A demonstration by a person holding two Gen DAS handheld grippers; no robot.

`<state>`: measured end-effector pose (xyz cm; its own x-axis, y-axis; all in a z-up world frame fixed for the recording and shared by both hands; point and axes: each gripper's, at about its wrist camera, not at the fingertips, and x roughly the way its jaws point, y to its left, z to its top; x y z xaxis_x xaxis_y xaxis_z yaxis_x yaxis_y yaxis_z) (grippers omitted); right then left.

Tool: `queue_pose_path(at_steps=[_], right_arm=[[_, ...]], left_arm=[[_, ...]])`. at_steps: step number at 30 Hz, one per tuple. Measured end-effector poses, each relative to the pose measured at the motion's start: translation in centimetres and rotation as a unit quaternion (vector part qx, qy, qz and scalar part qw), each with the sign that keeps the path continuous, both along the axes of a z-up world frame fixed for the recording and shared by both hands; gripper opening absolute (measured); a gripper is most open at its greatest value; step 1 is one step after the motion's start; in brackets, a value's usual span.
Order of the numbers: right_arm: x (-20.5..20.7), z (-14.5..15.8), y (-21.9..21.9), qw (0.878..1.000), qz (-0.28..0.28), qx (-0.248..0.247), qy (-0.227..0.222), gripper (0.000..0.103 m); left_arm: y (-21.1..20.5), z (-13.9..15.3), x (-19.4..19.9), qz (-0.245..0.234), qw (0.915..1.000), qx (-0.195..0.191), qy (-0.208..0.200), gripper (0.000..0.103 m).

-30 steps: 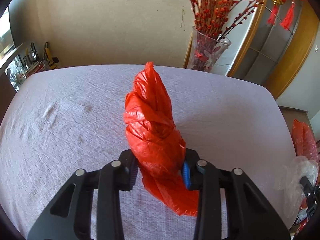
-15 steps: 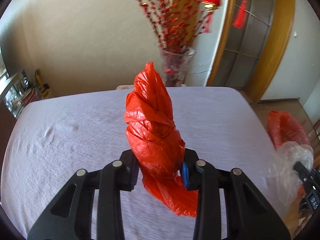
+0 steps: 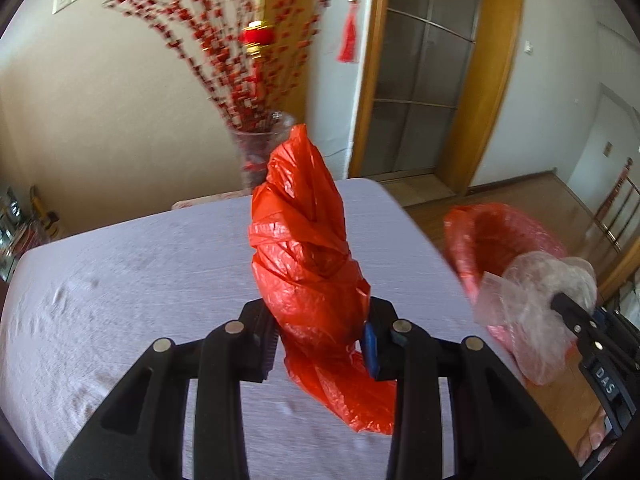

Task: Collect trash
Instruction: 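Carry the clear bag and small red bag over the red basket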

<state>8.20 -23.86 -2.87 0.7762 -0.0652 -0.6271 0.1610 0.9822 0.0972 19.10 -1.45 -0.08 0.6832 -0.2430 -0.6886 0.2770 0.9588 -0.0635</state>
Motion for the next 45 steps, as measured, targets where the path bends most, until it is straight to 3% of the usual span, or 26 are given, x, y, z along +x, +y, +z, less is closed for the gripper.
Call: queue_pose_path(at_steps=[25,45], right_arm=[[-3.9,1.2,-7.5,0.994,-0.098,0.027,-0.037,0.024],[-4.5,1.8,-11.9,0.983,-0.17,-0.009,-0.067,0.024]], left_arm=[[-11.0,0.9,-3.7,-0.136,0.99,-0.033,-0.013,0.034],[-18.4,-0.7,-3.3,-0.183,0.9824,-0.036,-0.003,0.034]])
